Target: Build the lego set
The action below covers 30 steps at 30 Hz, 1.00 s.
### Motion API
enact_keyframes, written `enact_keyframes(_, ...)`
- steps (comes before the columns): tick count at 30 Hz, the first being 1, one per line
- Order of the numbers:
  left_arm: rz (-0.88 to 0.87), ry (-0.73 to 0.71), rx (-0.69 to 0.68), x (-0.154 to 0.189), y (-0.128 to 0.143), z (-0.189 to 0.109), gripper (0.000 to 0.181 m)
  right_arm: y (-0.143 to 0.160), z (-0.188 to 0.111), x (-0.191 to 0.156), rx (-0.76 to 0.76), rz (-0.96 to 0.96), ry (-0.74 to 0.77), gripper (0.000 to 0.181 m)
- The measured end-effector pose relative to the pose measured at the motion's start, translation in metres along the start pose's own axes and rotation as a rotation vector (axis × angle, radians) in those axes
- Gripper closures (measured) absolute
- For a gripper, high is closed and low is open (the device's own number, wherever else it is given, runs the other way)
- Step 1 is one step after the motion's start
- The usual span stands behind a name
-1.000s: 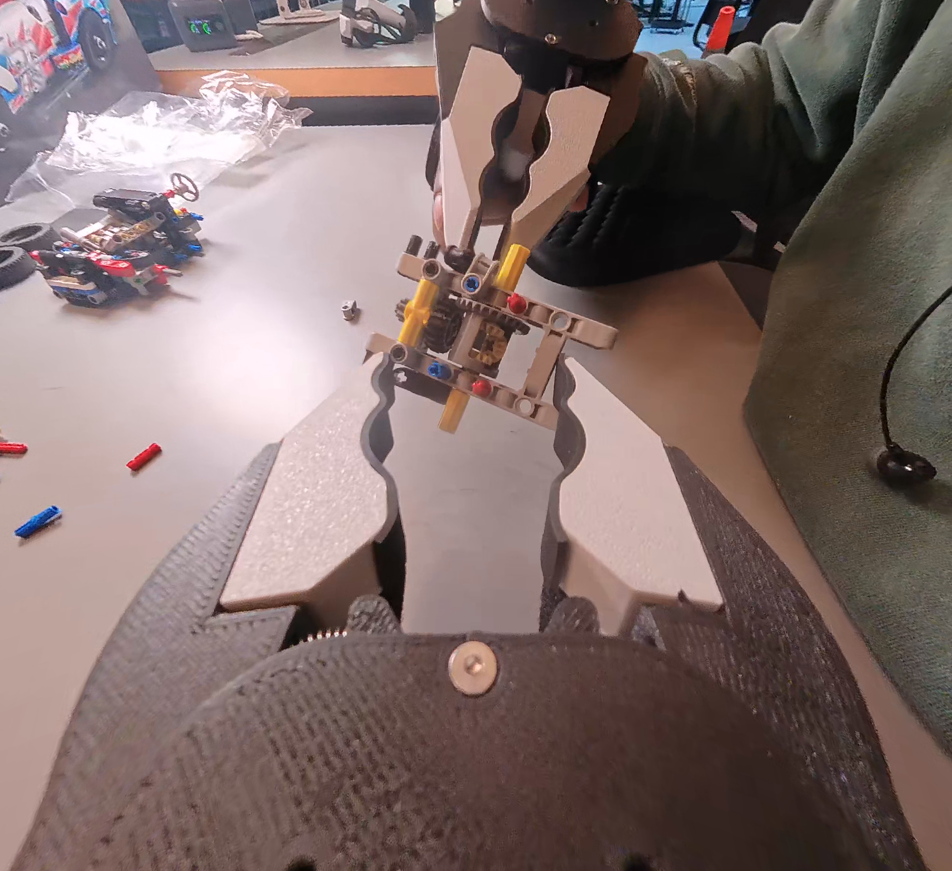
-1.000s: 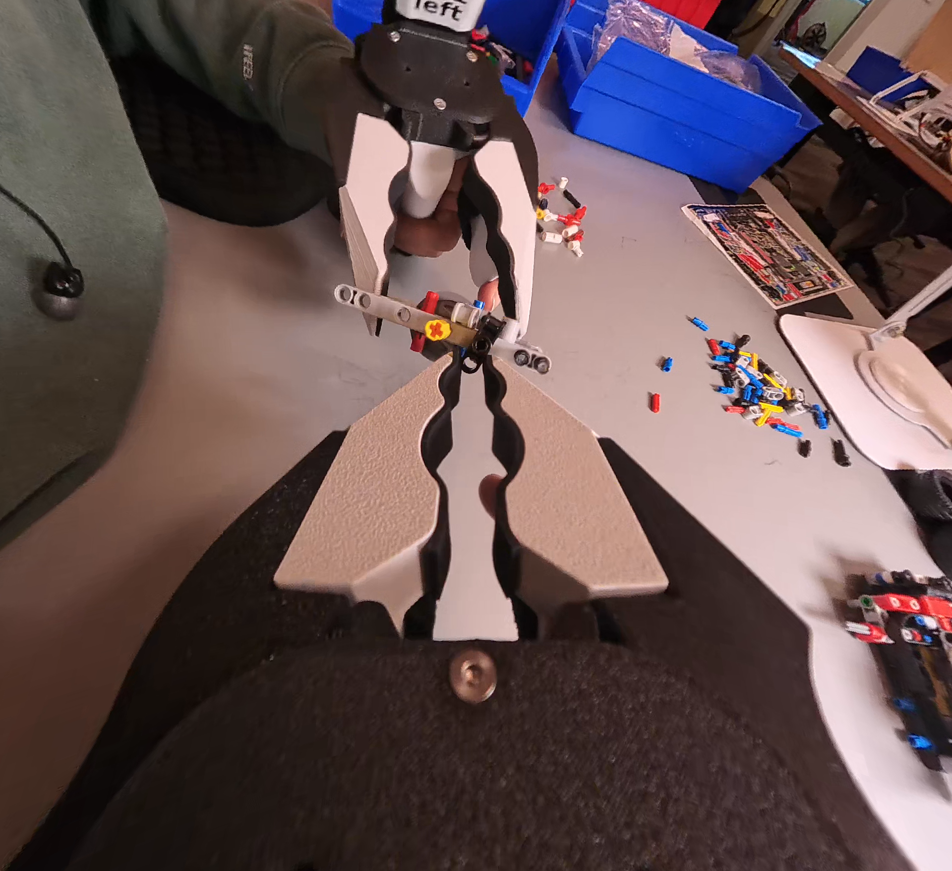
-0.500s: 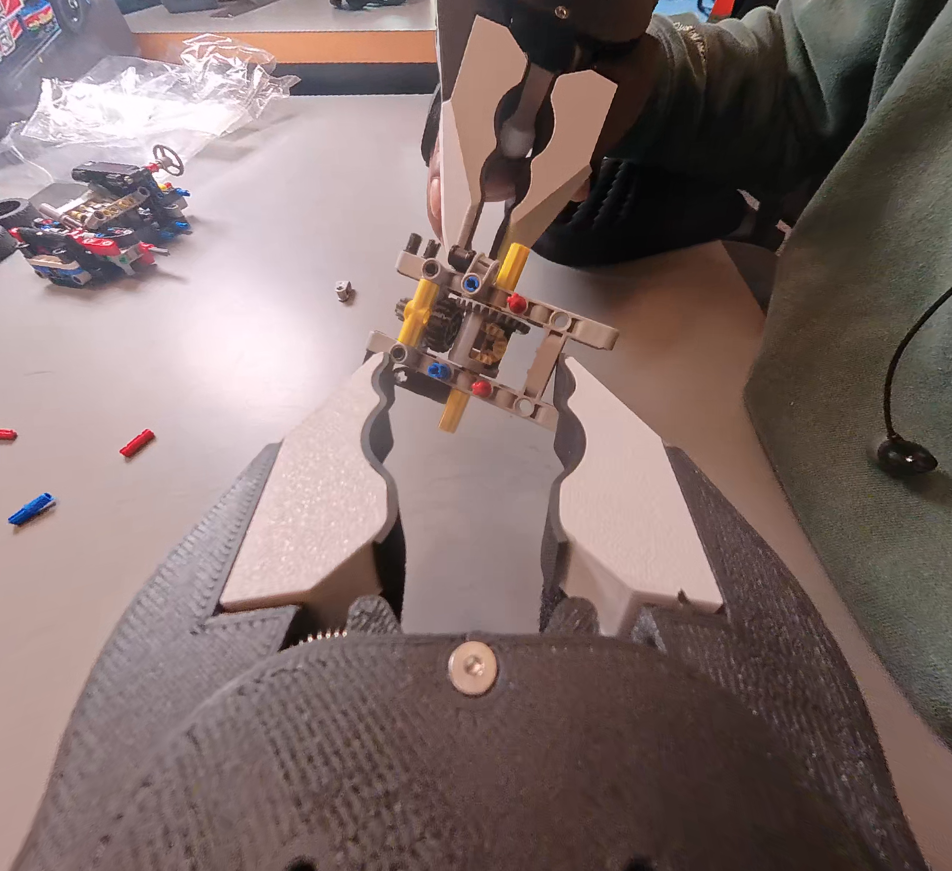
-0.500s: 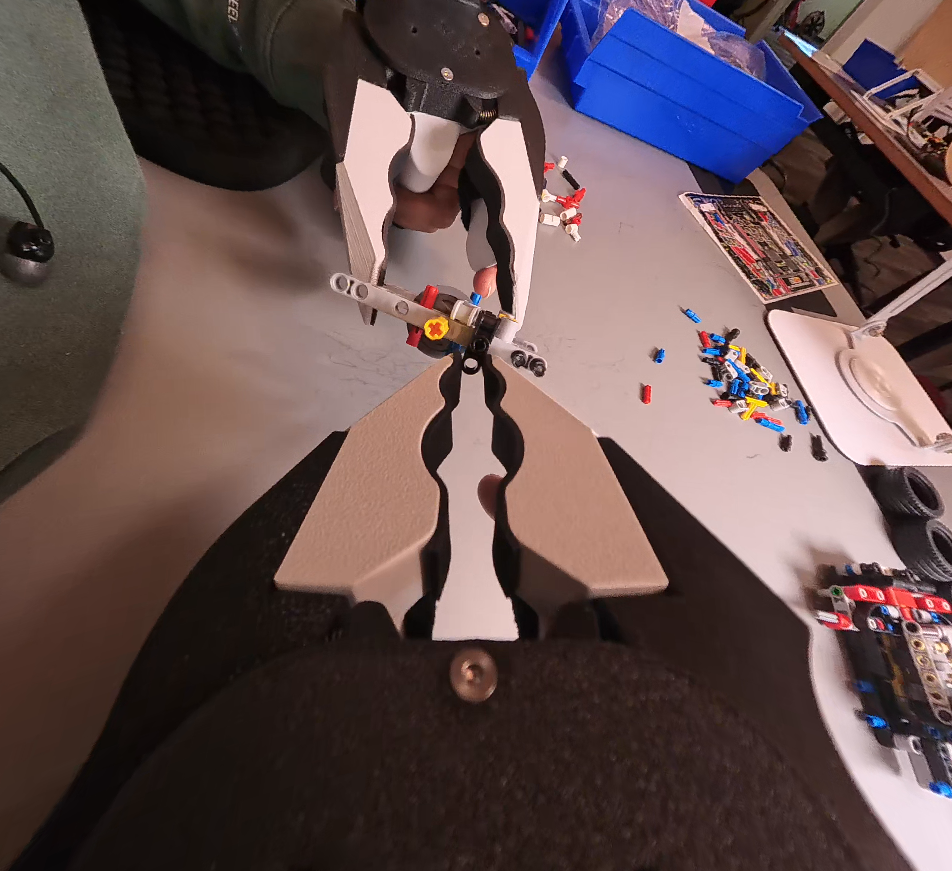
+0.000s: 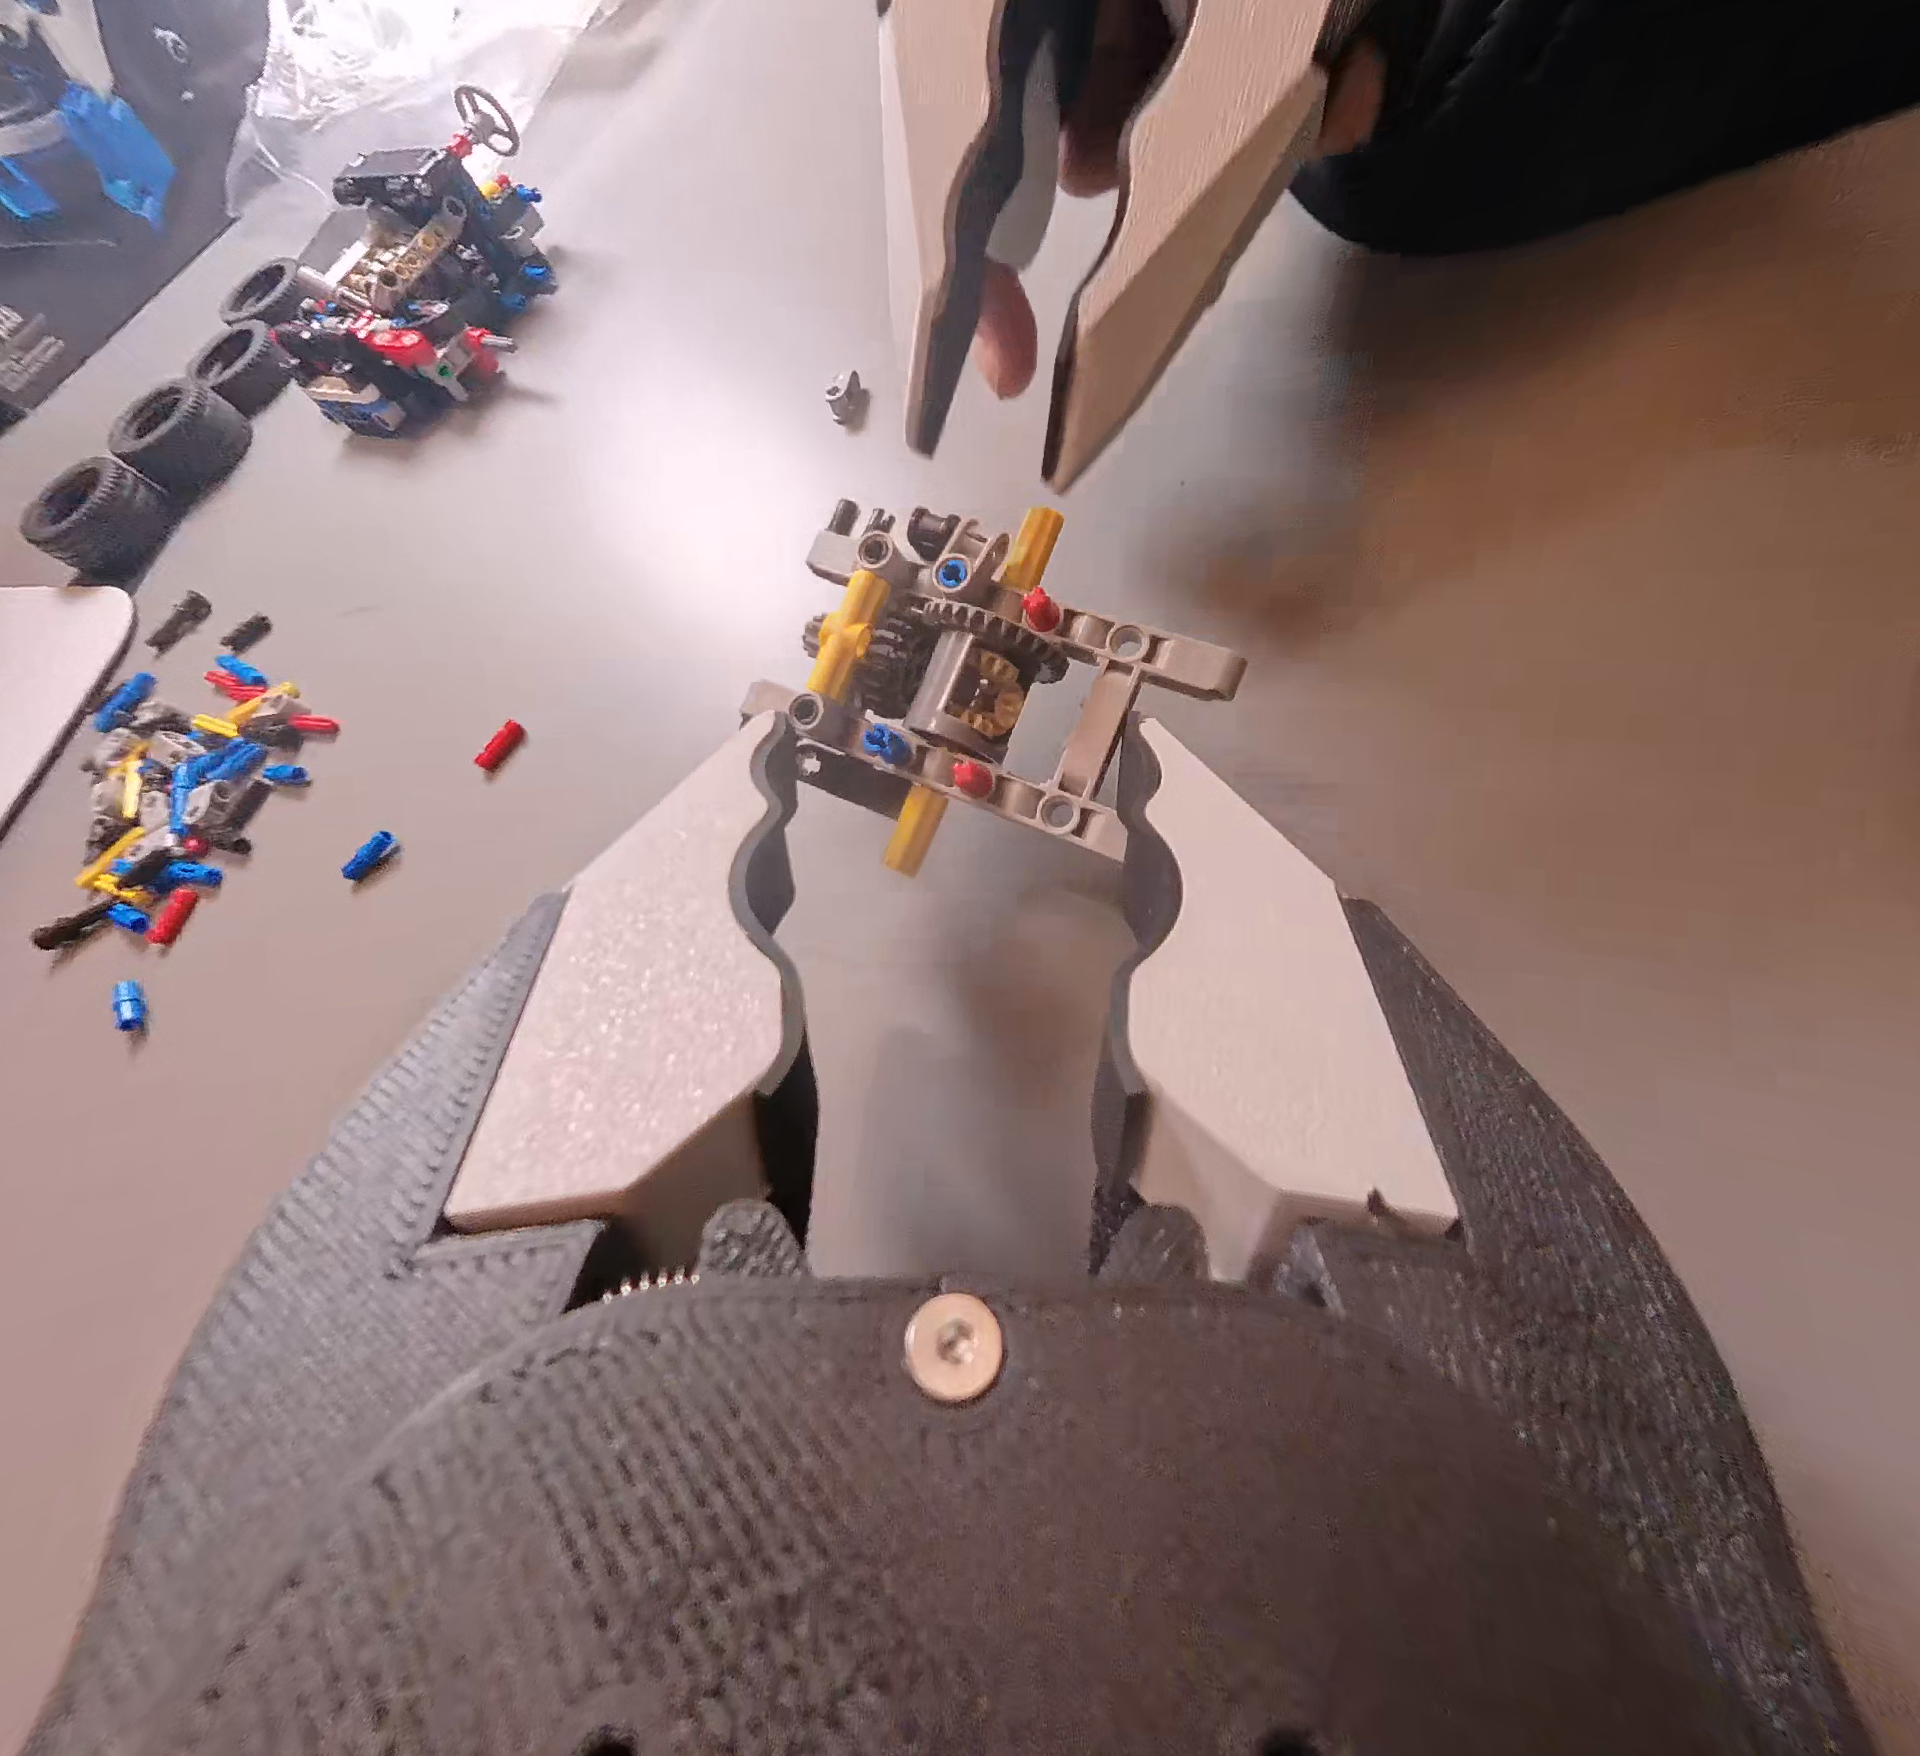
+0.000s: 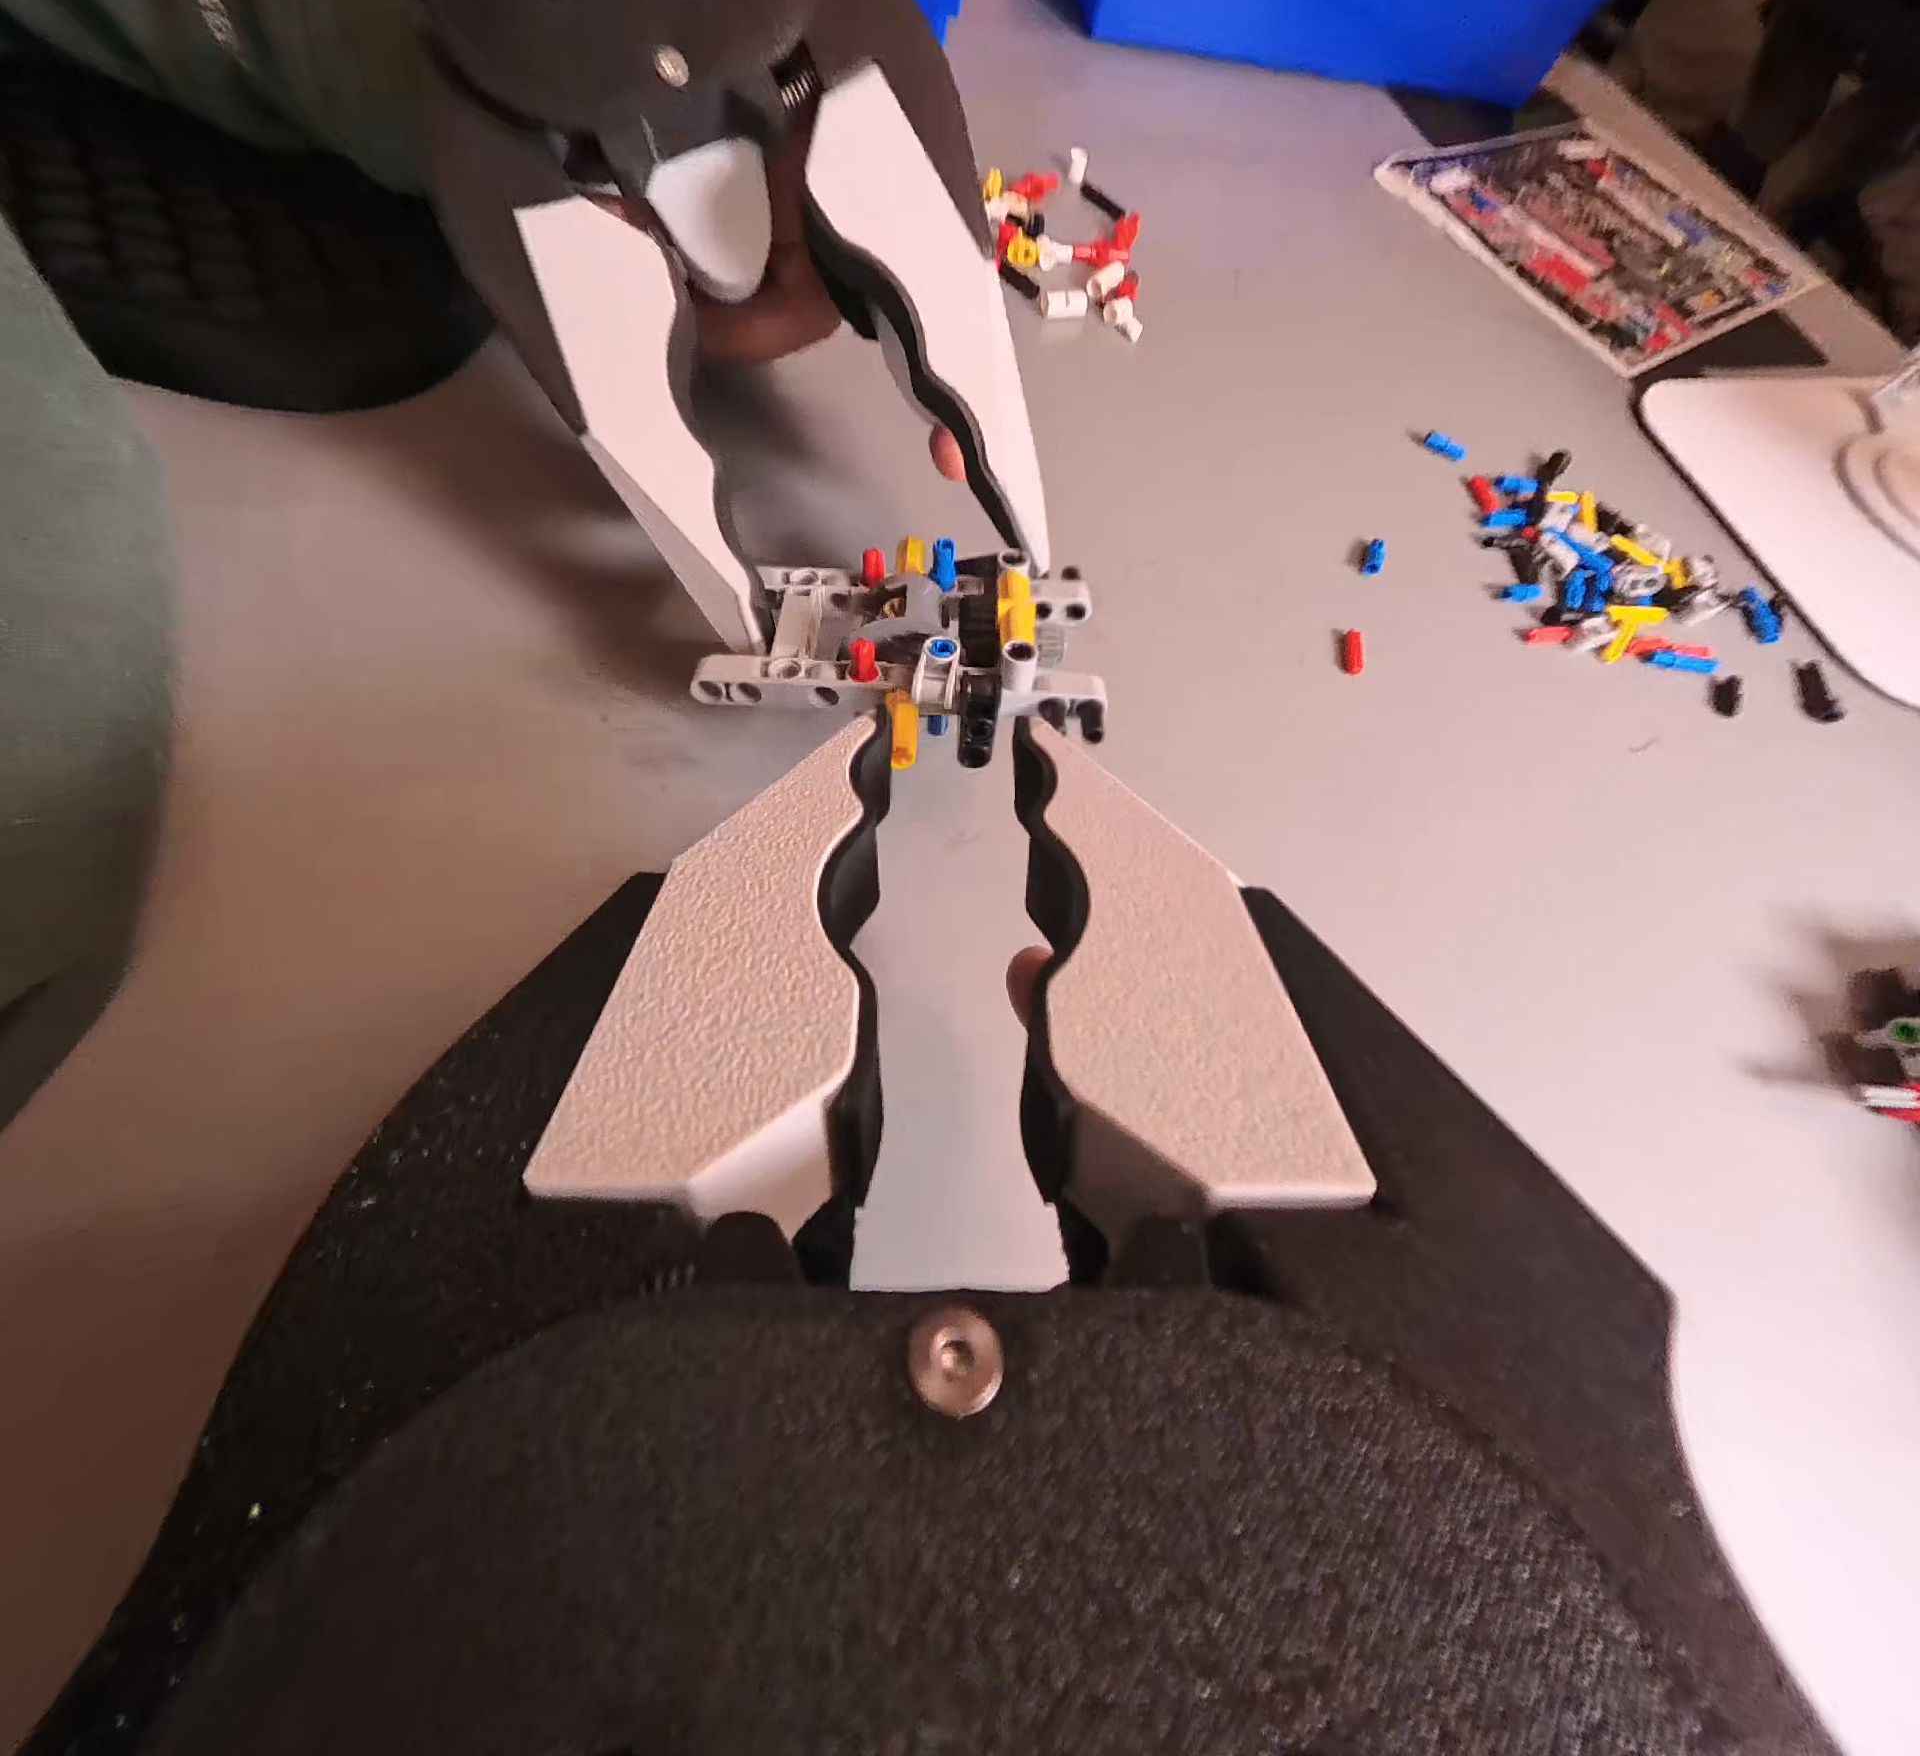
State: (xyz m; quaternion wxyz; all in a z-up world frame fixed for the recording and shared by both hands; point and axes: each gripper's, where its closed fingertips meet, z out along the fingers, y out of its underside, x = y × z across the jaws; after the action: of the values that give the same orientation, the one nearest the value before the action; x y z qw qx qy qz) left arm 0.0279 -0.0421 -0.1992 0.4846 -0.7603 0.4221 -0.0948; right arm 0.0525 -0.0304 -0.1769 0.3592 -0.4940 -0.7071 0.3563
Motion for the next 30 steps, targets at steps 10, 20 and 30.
enact_keyframes(10, 0.059, -0.077, -0.031, -0.006, 0.003, -0.005, 0.12, -0.006, 0.011, 0.003, 0.019, 0.064, 0.005, 0.158)
enact_keyframes(20, 0.112, -0.073, -0.024, -0.002, 0.003, -0.005, 0.121, -0.001, 0.019, -0.001, 0.007, 0.026, -0.003, 0.166)
enact_keyframes(30, 0.13, -0.045, -0.03, 0.001, 0.008, -0.004, 0.121, 0.004, 0.023, -0.004, 0.019, 0.054, -0.051, 0.166)
